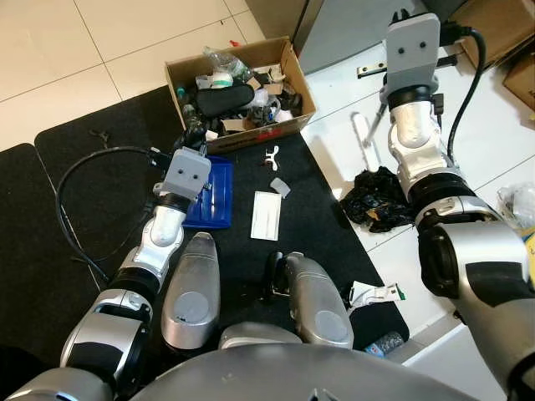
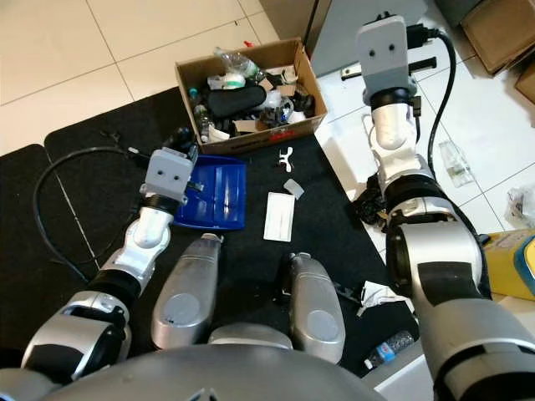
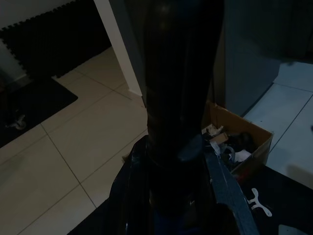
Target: Sweep floor
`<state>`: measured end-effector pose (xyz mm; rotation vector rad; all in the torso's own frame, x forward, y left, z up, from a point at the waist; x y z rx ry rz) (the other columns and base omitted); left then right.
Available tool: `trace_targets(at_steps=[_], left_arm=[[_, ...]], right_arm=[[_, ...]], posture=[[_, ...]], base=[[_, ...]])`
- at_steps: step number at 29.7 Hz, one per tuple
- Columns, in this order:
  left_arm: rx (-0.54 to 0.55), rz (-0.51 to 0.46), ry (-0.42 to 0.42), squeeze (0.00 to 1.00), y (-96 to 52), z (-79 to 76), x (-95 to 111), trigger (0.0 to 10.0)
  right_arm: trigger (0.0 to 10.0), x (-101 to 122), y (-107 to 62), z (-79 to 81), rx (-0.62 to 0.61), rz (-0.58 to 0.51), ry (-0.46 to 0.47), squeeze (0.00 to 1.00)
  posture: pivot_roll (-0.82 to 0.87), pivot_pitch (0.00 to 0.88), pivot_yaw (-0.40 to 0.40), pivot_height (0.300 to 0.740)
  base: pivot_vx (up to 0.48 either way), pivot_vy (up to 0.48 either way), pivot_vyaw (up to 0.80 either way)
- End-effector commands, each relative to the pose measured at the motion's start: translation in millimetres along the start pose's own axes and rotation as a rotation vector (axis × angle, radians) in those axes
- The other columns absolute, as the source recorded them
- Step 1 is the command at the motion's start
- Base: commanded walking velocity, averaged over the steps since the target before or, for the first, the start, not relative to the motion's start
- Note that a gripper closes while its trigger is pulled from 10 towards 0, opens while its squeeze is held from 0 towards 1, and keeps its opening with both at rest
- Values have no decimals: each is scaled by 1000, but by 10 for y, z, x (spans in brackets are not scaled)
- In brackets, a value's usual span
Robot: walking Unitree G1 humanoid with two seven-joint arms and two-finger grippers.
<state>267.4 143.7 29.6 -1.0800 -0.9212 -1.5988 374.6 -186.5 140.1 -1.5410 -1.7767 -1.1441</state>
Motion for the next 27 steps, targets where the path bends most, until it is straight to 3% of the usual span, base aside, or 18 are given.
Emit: trace_targets(at_steps=[1, 18, 27], left_arm=[[-46, 154, 18, 0, -210, -77, -264, 10000], [-45, 155, 17, 0, -199, -77, -261, 10000], [-45, 154, 17, 0, -187, -80, -256, 10000]], right_arm=[[10000, -78, -39, 46, 37, 38, -48, 0], [10000, -535, -331, 191, 75, 328, -17, 0], [10000, -656, -438, 285, 19, 467, 203, 0]], posture=[[335, 172, -129, 740], [335, 182, -127, 740], [330, 185, -128, 740]], base=[[0, 0, 0], [0, 0, 0], [0, 0, 0]])
Point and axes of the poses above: a point about 5 cm out from each wrist's last joint towards the gripper, its own y axis pointing out of the wrist towards the gripper, its own x axis along the axis of the wrist's last joint, z = x × y, the point moved 1 cm from there along y, pointing out of the wrist towards the gripper, and after that the axes turned 5 degrees about -y, right-handed, at the moved point
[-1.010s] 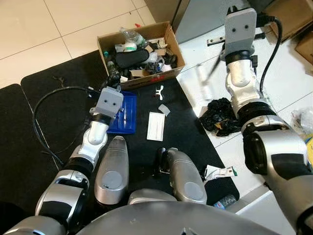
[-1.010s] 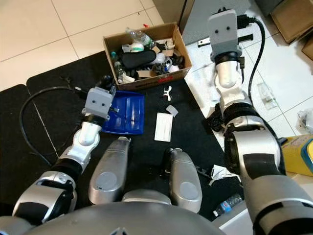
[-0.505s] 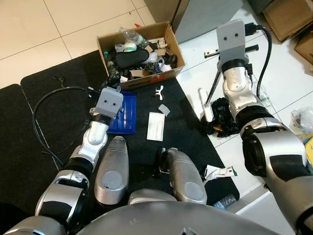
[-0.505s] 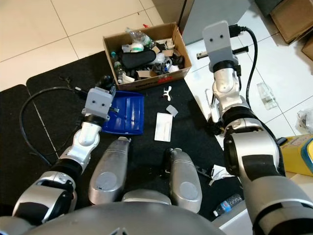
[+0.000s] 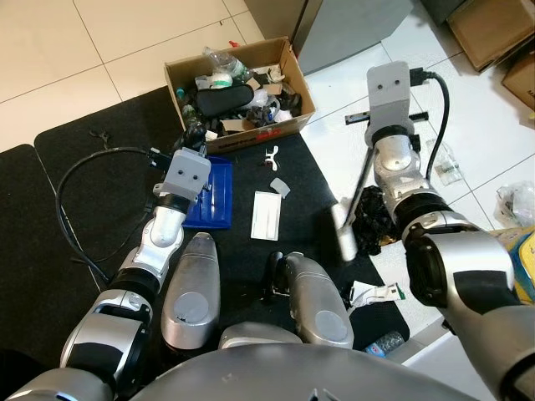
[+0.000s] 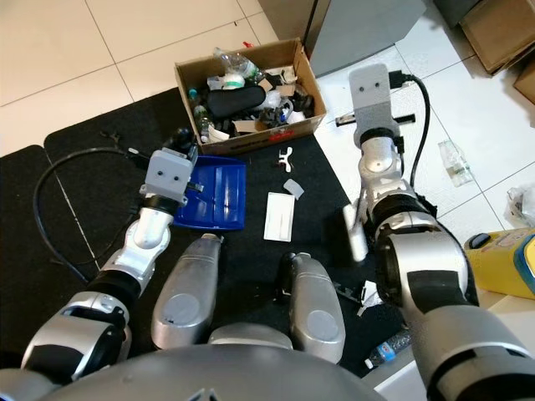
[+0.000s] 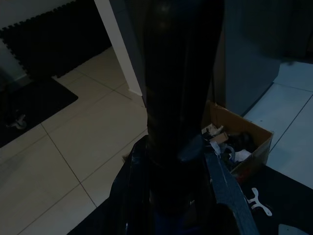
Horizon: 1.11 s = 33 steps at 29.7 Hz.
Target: Sweep floor
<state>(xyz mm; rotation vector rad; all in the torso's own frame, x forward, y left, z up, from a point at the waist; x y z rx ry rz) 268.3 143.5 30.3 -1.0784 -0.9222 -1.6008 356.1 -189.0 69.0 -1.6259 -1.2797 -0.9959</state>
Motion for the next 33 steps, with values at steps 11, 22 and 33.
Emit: trace_targets(at_steps=[11, 22, 33], left_arm=[[-44, 157, 16, 0, -191, -87, -259, 10000], [-45, 159, 15, 0, -190, -86, -262, 10000], [-49, 162, 12, 0, -177, -92, -262, 10000]], right_arm=[[10000, -72, -42, -44, -96, 25, 252, 0], [10000, 1, -15, 27, -69, 16, 523, 0], [10000, -42, 2, 147, -71, 123, 830, 0]], posture=[[334, 188, -131, 740], [333, 189, -131, 740], [329, 187, -136, 740]], base=[[0, 0, 0], [0, 0, 0], [0, 0, 0]])
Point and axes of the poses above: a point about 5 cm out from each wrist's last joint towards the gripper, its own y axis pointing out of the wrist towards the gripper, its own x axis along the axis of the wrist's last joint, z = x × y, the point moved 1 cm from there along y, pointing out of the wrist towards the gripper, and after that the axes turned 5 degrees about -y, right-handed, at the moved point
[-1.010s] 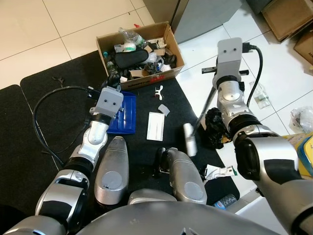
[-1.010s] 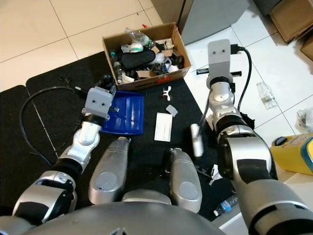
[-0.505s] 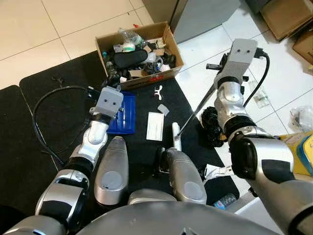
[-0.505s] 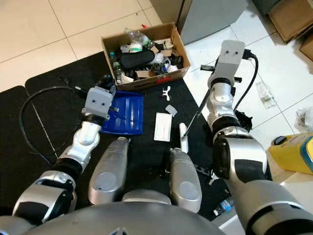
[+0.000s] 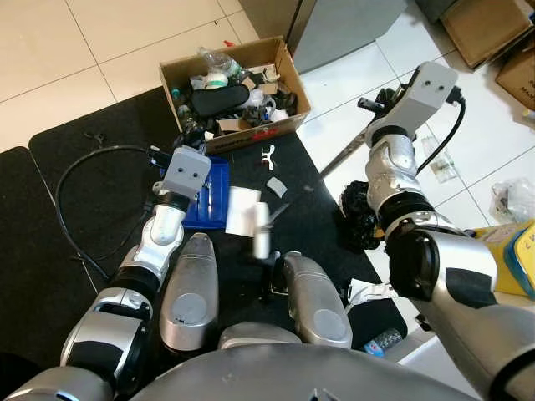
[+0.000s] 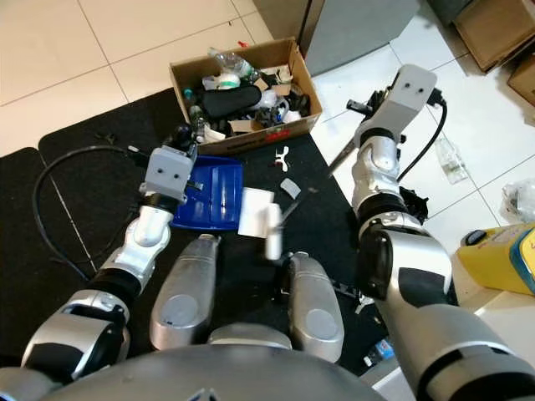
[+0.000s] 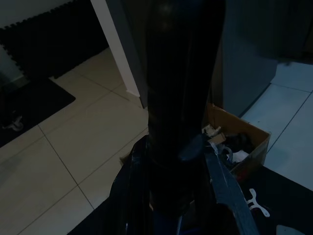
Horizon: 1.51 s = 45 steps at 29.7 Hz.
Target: Sweep floor
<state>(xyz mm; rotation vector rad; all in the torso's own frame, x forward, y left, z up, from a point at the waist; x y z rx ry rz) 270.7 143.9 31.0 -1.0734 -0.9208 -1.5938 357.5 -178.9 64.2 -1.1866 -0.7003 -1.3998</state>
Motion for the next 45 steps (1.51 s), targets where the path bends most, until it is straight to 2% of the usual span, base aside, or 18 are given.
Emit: trace_targets(at_steps=[1, 6, 9, 10, 13, 16, 17, 19, 23, 24, 25, 27, 30, 36, 39, 45], left_arm=[[-56, 157, 10, 0, -198, -103, -264, 10000], [-57, 157, 9, 0, -195, -104, -264, 10000], [-58, 157, 9, 0, -194, -105, -263, 10000], [-58, 157, 9, 0, -194, -105, -262, 10000], [-58, 157, 9, 0, -189, -109, -262, 10000], [-59, 152, 11, 0, -187, -112, -257, 10000], [-59, 152, 11, 0, -187, -112, -257, 10000], [-63, 135, 15, 0, -181, -112, -236, 10000], [-55, 113, 7, 0, -158, -102, -198, 10000], [-37, 61, -12, 0, -79, -75, -98, 10000], [-37, 61, -12, 0, -79, -75, -98, 10000], [-27, 4, -25, 0, 8, -57, 17, 10000], [-30, -71, -37, 0, 121, -61, 179, 10000], [-30, -176, -60, 0, 269, -79, 421, 10000], [-27, -193, -67, 0, 293, -80, 463, 10000], [-35, -221, -80, 0, 307, -96, 542, 10000]], right_arm=[[10000, -54, 0, 15, -17, 46, 150, 0], [10000, -56, -1, 50, -5, 45, 169, 0], [10000, -32, -3, 147, 53, 21, 255, 0], [10000, -6, 1, 163, 71, 6, 241, 0], [10000, 79, 15, 177, 109, -38, 174, 0], [10000, 261, 33, 184, 163, -141, -70, 0], [10000, 261, 33, 184, 163, -141, -70, 0], [10000, 375, 42, 173, 193, -200, -191, 0], [10000, 434, 42, 165, 216, -232, -239, 0], [10000, 497, 32, 170, 246, -276, -314, 0], [10000, 497, 32, 170, 246, -276, -314, 0], [10000, 542, 22, 176, 266, -311, -379, 0], [10000, 585, 18, 173, 275, -338, -426, 0], [10000, 590, 50, 117, 232, -310, -404, 0], [10000, 612, 64, 58, 190, -310, -408, 0], [10000, 761, 75, -79, 76, -376, -509, 0]], posture=[[329, 187, -136, 740], [325, 185, -135, 740], [325, 185, -135, 740], [325, 185, -135, 740], [324, 182, -135, 740], [324, 180, -136, 740], [324, 180, -136, 740], [318, 174, -136, 740], [314, 166, -137, 740], [316, 160, -137, 740], [316, 160, -137, 740], [315, 153, -138, 740], [311, 141, -140, 740], [310, 128, -144, 740], [311, 122, -145, 740], [305, 119, -145, 740]], base=[[0, 0, 0], [0, 0, 0], [0, 0, 0], [0, 0, 0], [0, 0, 0], [0, 0, 0], [0, 0, 0], [0, 0, 0], [0, 0, 0], [0, 0, 0], [0, 0, 0], [0, 0, 0], [0, 0, 0], [0, 0, 0], [0, 0, 0], [0, 0, 0]])
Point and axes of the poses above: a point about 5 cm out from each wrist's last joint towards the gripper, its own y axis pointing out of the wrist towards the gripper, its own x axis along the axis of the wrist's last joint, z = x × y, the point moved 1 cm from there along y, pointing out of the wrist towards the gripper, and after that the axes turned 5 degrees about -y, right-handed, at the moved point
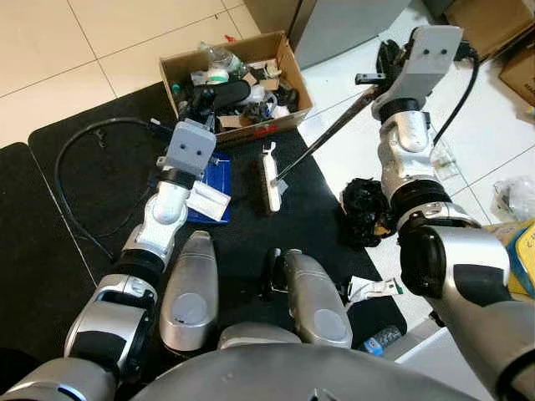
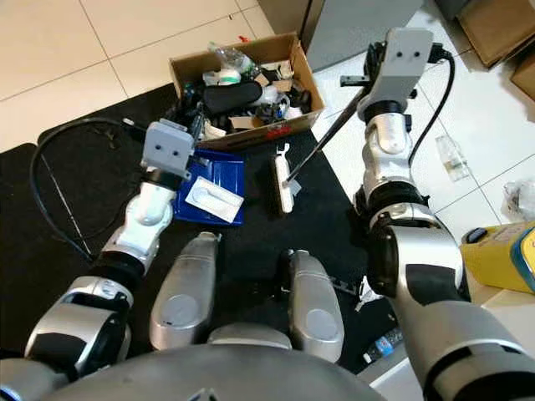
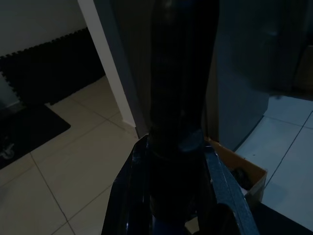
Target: Sweep floor
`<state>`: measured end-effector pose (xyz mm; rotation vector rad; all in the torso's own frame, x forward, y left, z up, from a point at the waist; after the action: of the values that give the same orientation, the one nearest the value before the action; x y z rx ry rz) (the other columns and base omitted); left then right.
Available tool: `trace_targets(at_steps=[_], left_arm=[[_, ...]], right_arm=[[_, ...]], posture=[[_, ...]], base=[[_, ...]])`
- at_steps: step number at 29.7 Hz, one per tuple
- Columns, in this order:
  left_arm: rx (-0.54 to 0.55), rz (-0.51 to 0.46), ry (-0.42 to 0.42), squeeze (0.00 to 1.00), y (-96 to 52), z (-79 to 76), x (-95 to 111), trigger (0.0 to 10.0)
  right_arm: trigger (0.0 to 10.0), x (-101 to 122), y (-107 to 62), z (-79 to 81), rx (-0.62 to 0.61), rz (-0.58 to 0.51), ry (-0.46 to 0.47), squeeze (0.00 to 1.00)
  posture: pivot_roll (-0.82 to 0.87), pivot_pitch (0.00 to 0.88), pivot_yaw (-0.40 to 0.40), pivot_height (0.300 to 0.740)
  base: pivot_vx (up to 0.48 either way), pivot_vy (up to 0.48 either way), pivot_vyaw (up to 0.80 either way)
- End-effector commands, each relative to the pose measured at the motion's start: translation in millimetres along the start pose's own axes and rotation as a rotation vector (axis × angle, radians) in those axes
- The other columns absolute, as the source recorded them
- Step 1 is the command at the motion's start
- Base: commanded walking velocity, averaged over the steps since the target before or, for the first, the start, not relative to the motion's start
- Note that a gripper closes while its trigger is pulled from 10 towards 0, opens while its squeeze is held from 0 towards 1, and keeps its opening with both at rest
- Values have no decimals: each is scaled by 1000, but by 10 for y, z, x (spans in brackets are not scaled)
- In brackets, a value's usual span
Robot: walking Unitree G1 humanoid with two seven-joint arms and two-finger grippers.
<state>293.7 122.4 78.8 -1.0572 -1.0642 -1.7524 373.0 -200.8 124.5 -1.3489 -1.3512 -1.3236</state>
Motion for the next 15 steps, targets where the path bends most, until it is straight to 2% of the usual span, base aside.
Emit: trace_targets(at_steps=[1, 2, 4, 8, 10, 15], left_arm=[[-13, -31, -46, 0, 17, -112, 71, 10000], [-13, -31, -46, 0, 17, -112, 71, 10000], [-31, -52, -50, 0, 20, -143, 128, 10000], [-39, -70, -52, 0, 4, -157, 176, 10000], [-40, -75, -54, 0, -2, -159, 191, 10000], [-29, -111, -63, 0, 5, -134, 293, 10000]], right_arm=[[10000, 59, 16, -202, -82, -37, -83, 0], [10000, 59, 16, -202, -82, -37, -83, 0], [10000, 135, 20, -378, -174, -82, -173, 0], [10000, 156, 13, -500, -237, -91, -212, 0], [10000, 148, 9, -525, -247, -84, -221, 0], [10000, -84, -77, -520, -229, 32, -228, 0]], posture=[[305, 119, -145, 740], [305, 119, -145, 740], [306, 117, -146, 740], [302, 114, -142, 740], [302, 114, -142, 740], [307, 110, -146, 740]], base=[[0, 0, 0], [0, 0, 0], [0, 0, 0], [0, 0, 0], [0, 0, 0], [0, 0, 0]])
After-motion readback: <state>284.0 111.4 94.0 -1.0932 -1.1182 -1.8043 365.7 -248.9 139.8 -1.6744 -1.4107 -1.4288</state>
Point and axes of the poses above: a point about 5 cm out from each wrist's last joint towards the gripper, its own y axis pointing out of the wrist towards the gripper, its own x axis along the axis of the wrist's last joint, z = x × y, the point moved 1 cm from there along y, pointing out of the wrist towards the gripper, and after that the axes turned 5 degrees about -y, right-handed, at the moved point
